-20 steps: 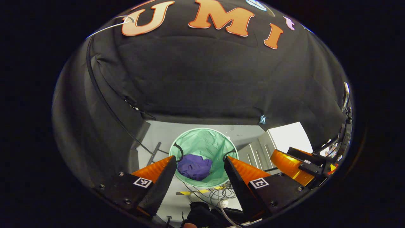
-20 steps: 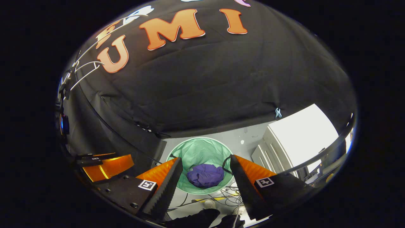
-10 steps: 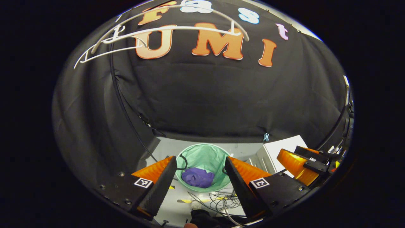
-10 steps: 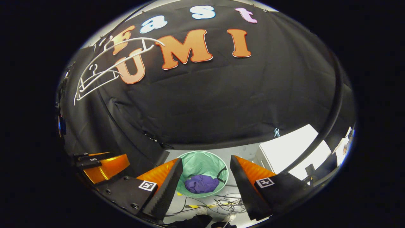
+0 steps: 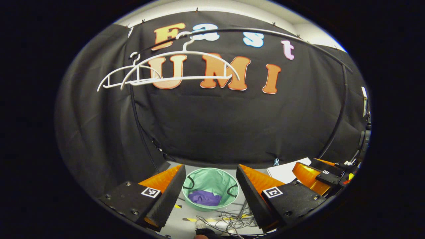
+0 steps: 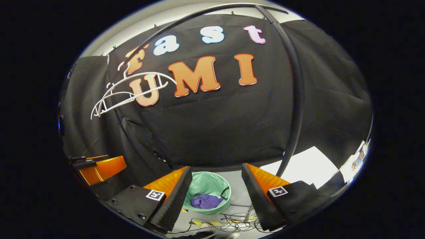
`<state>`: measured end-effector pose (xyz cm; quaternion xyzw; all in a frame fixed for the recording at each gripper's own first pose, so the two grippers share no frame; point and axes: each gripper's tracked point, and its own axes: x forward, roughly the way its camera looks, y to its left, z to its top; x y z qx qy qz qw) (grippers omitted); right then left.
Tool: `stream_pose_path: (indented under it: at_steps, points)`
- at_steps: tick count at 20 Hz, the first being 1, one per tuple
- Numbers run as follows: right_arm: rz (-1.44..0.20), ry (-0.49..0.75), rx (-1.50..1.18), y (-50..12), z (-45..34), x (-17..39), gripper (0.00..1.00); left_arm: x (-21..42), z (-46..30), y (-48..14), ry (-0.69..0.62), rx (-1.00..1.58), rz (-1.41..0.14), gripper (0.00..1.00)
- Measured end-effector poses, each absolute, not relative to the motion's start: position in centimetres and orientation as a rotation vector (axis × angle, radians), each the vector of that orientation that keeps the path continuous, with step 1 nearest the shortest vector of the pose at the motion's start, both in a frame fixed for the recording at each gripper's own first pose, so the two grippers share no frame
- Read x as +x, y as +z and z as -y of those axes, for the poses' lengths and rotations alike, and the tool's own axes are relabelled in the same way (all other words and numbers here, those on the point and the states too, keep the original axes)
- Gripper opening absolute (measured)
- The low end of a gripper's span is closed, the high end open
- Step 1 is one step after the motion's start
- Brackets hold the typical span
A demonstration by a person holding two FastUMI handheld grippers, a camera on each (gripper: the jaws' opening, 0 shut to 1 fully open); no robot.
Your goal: Grasp the clothes on the hanger with both hands and then place them into the laundry hamper below.
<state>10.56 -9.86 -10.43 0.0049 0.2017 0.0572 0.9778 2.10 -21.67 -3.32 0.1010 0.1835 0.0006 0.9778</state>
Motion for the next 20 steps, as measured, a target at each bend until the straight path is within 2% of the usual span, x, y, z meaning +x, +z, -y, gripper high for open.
stream_pose_path:
  at_steps: [8,9,10,18,19,20]
  points:
    - [-0.246,0.111,0.004,-1.3,12.9,8.1,0.98,0.3,27.7,1.8,-0.071,0.184,-0.237,0.96]
    - [-0.228,0.111,0.007,-0.3,13.0,7.8,0.93,0.3,28.1,2.4,-0.078,0.185,-0.217,0.96]
    - [-0.216,0.112,0.012,0.5,13.1,7.5,0.98,0.1,28.4,3.0,-0.084,0.186,-0.200,0.96]
    - [-0.107,0.089,-0.024,5.5,14.4,5.9,0.98,-0.9,30.3,7.9,-0.134,0.132,-0.078,0.94]
    - [-0.096,0.090,-0.024,6.0,14.5,5.8,0.93,-1.0,30.4,8.2,-0.136,0.128,-0.070,0.94]
    - [-0.083,0.091,-0.028,6.6,14.6,5.7,0.98,-1.0,30.3,8.5,-0.134,0.125,-0.065,0.94]
